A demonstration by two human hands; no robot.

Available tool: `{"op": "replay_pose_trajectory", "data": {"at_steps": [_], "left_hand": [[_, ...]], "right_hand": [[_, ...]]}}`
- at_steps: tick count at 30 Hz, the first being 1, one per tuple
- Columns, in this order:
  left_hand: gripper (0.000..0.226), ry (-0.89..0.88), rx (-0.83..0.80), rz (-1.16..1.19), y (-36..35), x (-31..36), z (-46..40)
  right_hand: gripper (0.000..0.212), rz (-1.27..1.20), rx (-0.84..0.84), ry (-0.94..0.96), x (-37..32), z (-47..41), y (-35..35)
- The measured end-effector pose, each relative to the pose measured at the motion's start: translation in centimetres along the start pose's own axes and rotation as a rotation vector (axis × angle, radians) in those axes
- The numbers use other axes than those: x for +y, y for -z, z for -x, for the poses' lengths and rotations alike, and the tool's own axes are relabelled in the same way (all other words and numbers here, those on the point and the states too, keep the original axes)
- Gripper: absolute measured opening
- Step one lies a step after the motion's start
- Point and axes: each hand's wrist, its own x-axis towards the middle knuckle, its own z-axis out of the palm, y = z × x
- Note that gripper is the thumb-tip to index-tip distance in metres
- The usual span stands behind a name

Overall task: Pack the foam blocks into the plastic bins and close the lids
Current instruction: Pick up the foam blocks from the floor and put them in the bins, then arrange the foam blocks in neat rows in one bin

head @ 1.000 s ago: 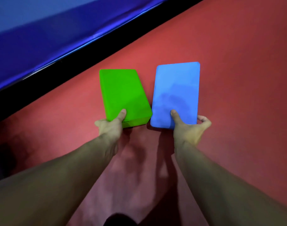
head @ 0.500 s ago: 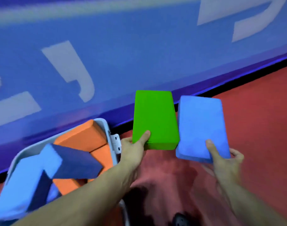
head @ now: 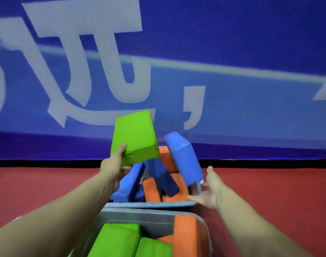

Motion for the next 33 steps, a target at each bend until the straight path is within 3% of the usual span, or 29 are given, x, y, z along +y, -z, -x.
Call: {"op": "replay_pose_trajectory", "data": {"at_steps": [1,3,5,9,11,14,19,24,30,33], "left_hand": [[0.045,0.017,0.025,0.023,1.3,0.0,-0.7],[0.053,0.049,0.064,0.058,3.4,-0.4,-2.1],[0.060,0.088,0.109,0.081,4.7,-1.2,-3.3],[0.051,0.131,0.130,0.093,5.1,-3.1,-3.7],[0.044,0.158,0.030,-0.019,5.1,-4.1,-3.7],[0.048,0.174,-0.034,-0.440,6.3,-5.3,-3.8],[0.045,0.059,-0.081,-0.564,10.2,-5.2,0.2],[0.024,-0.130,-0.104,-0.639,13.2,-4.9,5.5],[0.039,-0.217,-0.214,-0.886,13.3,-7.2,5.2],[0.042,-0.293,-0.155,-0.952,13.9,-9.3,3.5]], "right_hand": [[0.073,0.096,-0.016,-0.023,1.5,-0.5,-0.4],[0.057,0.298,0.035,0.024,4.1,0.0,-1.1],[0.043,0.491,0.117,0.133,5.5,-0.6,-1.3],[0.037,0.843,0.122,0.443,5.2,-0.9,-3.2],[0.031,0.912,0.095,0.535,5.1,-1.2,-4.1],[0.048,1.036,0.060,0.540,5.7,-1.0,-5.2],[0.047,1.176,-0.050,0.562,6.2,0.1,-6.3],[0.050,1.304,-0.125,0.680,7.0,2.4,-7.0],[0.052,1.564,-0.265,0.804,11.5,3.5,-6.5],[0.057,1.691,-0.312,0.794,12.6,2.2,-6.0]]}}
